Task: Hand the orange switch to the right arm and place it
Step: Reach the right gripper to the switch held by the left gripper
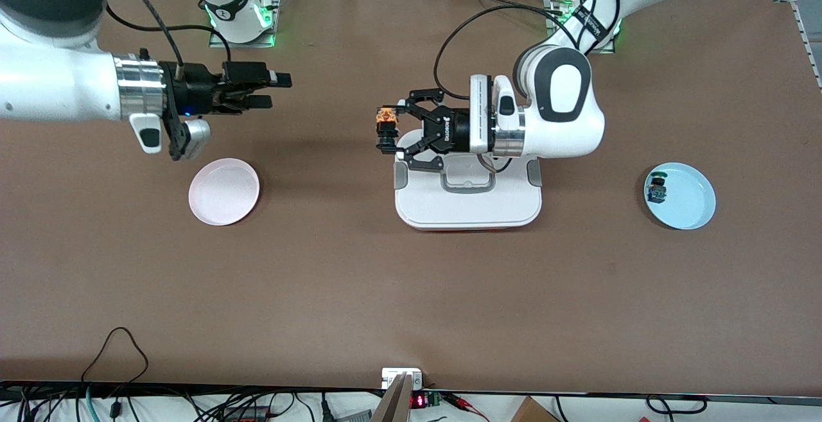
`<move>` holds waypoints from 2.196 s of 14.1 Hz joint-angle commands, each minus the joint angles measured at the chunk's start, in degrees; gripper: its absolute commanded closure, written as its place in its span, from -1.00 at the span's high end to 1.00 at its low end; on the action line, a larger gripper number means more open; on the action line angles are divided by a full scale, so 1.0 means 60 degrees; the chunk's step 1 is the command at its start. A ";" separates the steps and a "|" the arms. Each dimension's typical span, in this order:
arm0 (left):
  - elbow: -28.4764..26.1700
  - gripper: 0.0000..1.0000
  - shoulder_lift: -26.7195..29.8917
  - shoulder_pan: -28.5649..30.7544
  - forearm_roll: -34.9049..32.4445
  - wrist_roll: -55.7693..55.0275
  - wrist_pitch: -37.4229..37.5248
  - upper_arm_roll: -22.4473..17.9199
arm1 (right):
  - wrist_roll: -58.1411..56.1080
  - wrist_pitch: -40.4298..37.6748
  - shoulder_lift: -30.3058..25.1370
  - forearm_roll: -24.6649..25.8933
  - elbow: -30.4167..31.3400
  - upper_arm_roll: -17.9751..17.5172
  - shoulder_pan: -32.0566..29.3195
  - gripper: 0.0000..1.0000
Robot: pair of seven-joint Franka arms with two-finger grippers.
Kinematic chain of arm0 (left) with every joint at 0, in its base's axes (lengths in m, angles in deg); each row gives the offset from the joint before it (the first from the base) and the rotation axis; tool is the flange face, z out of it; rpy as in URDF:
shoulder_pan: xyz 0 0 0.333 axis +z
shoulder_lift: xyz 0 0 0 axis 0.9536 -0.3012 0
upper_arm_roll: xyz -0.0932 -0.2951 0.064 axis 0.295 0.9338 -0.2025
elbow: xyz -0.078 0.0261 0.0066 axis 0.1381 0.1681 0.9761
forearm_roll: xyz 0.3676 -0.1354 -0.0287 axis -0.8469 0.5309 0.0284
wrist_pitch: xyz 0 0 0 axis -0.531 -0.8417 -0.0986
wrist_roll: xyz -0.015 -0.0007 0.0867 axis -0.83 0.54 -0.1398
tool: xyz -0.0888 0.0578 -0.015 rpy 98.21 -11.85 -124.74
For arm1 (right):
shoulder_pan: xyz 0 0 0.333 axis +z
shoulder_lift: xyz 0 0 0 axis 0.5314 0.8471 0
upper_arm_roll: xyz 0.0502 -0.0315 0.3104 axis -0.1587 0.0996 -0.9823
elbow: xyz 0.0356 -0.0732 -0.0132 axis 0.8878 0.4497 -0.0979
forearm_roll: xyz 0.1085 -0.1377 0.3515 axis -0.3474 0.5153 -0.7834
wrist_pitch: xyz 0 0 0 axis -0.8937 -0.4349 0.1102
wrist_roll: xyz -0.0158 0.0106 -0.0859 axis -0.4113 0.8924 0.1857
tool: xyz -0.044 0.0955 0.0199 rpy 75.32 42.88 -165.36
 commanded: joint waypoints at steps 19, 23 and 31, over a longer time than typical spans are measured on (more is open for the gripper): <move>0.0056 -1.00 0.0001 -0.0292 0.0912 0.0454 -0.0138 0.0069 | -0.2748 0.0857 0.1533 -0.5799 0.1124 0.0021 0.1024 1.00; 0.0056 -1.00 0.0001 -0.0262 0.0926 0.0439 -0.0108 0.0069 | -0.2998 0.1251 0.1621 -0.6179 0.1124 0.0021 0.1434 1.00; 0.0086 -1.00 0.0016 -0.0248 0.0926 0.0424 -0.0108 0.0069 | -0.2998 0.1810 0.1621 -0.6707 0.1168 0.0021 0.1845 0.91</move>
